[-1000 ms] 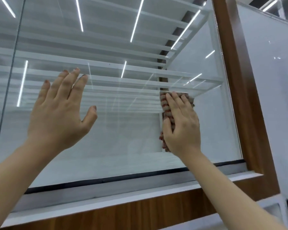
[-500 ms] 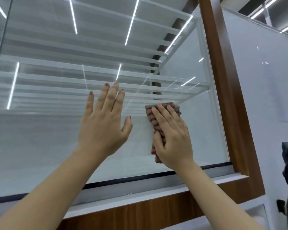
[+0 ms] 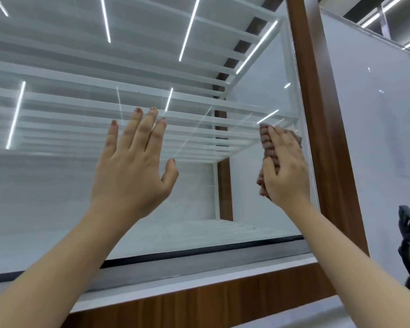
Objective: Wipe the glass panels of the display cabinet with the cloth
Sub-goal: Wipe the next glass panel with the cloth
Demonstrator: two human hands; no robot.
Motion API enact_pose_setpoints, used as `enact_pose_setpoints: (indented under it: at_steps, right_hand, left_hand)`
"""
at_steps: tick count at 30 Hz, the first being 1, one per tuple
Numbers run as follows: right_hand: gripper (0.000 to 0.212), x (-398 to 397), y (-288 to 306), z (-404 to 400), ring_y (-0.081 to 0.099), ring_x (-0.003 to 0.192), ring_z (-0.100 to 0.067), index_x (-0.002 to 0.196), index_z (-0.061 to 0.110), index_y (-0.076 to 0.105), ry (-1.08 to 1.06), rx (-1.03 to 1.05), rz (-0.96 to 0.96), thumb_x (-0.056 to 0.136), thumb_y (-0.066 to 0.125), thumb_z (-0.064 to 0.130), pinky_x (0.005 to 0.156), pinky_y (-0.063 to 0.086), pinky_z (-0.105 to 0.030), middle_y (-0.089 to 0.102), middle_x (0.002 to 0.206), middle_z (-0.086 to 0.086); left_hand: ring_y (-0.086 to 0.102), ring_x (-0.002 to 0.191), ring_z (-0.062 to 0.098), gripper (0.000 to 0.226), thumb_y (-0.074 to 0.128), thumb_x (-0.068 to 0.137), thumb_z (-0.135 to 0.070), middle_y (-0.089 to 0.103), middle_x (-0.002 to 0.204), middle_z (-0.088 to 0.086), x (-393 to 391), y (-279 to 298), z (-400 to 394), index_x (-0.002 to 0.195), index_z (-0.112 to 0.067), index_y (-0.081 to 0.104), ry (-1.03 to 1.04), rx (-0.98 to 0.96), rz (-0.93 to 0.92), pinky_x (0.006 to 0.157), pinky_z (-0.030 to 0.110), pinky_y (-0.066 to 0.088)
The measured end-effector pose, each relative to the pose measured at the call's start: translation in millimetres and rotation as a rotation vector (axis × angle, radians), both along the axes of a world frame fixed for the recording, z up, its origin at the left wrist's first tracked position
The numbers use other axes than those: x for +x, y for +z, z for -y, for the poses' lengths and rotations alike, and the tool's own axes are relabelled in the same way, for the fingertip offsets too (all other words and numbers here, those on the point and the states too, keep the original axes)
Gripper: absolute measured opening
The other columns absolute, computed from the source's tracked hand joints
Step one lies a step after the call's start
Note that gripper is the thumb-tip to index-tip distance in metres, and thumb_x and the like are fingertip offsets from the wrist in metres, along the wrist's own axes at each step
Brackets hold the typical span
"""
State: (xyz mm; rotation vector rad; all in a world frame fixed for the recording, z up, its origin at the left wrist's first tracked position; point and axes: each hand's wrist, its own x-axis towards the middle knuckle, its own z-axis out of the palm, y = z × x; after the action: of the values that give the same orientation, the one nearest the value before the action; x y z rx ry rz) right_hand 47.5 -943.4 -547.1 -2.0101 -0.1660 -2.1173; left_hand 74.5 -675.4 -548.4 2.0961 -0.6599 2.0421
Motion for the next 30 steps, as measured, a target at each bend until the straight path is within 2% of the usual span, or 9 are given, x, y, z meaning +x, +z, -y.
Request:
enact_pose_setpoints:
  at_steps: [5,14,16,22,26,30]
  right_hand:
    - [0.055,4,-29,-24,0.025,0.139,-0.019,0.142,0.023,0.031,0.011,-0.160,0.023,0.088,0.035,0.031,0.113,0.017,-0.041,0.033,0.147,0.003]
    - [0.058,-1,27,0,0.021,0.140,-0.016,0.143,0.021,0.032,0.000,-0.110,-0.004,0.087,0.030,0.034,0.115,0.012,-0.035,0.032,0.150,0.002]
    - [0.059,-3,20,15,0.021,0.140,-0.015,0.143,0.019,0.033,-0.005,-0.067,-0.004,0.087,0.028,0.037,0.116,0.012,-0.033,0.033,0.149,0.002]
    - [0.058,-5,-27,39,0.022,0.141,-0.016,0.142,0.017,0.034,0.031,0.011,-0.009,0.089,0.028,0.037,0.116,0.017,-0.044,0.034,0.149,0.000]
    - [0.058,-1,-55,21,0.023,0.140,-0.019,0.143,0.017,0.033,-0.001,0.047,-0.011,0.089,0.028,0.039,0.115,0.018,-0.048,0.034,0.149,-0.001]
    - [0.058,-1,-54,-22,0.016,0.142,-0.018,0.145,0.022,0.024,-0.008,-0.011,-0.058,0.089,0.028,0.038,0.116,0.010,-0.042,0.026,0.152,0.001]
  left_hand:
    - [0.010,0.143,0.024,0.069,0.024,0.086,-0.044,0.018,0.154,0.009,-1,0,-1,0.145,-0.009,0.023,-0.001,0.001,-0.003,0.115,0.045,0.001]
    - [0.010,0.143,0.024,0.069,0.024,0.086,-0.044,0.018,0.154,0.009,0,0,-1,0.146,-0.009,0.023,0.009,0.002,0.000,0.115,0.046,0.003]
    - [0.011,0.143,0.025,0.069,0.024,0.086,-0.044,0.019,0.154,0.010,0,0,0,0.145,-0.009,0.023,0.010,0.004,0.002,0.115,0.046,0.003]
    - [0.011,0.143,0.026,0.069,0.024,0.086,-0.044,0.019,0.154,0.010,0,0,0,0.145,-0.009,0.023,0.004,0.002,0.001,0.115,0.046,0.002]
    - [0.011,0.143,0.026,0.069,0.025,0.086,-0.043,0.020,0.154,0.011,0,0,0,0.145,-0.007,0.023,-0.001,-0.002,0.006,0.114,0.045,0.001]
    - [0.011,0.143,0.026,0.069,0.024,0.086,-0.043,0.020,0.154,0.011,0,1,0,0.145,-0.007,0.023,-0.005,-0.002,0.010,0.114,0.045,0.001]
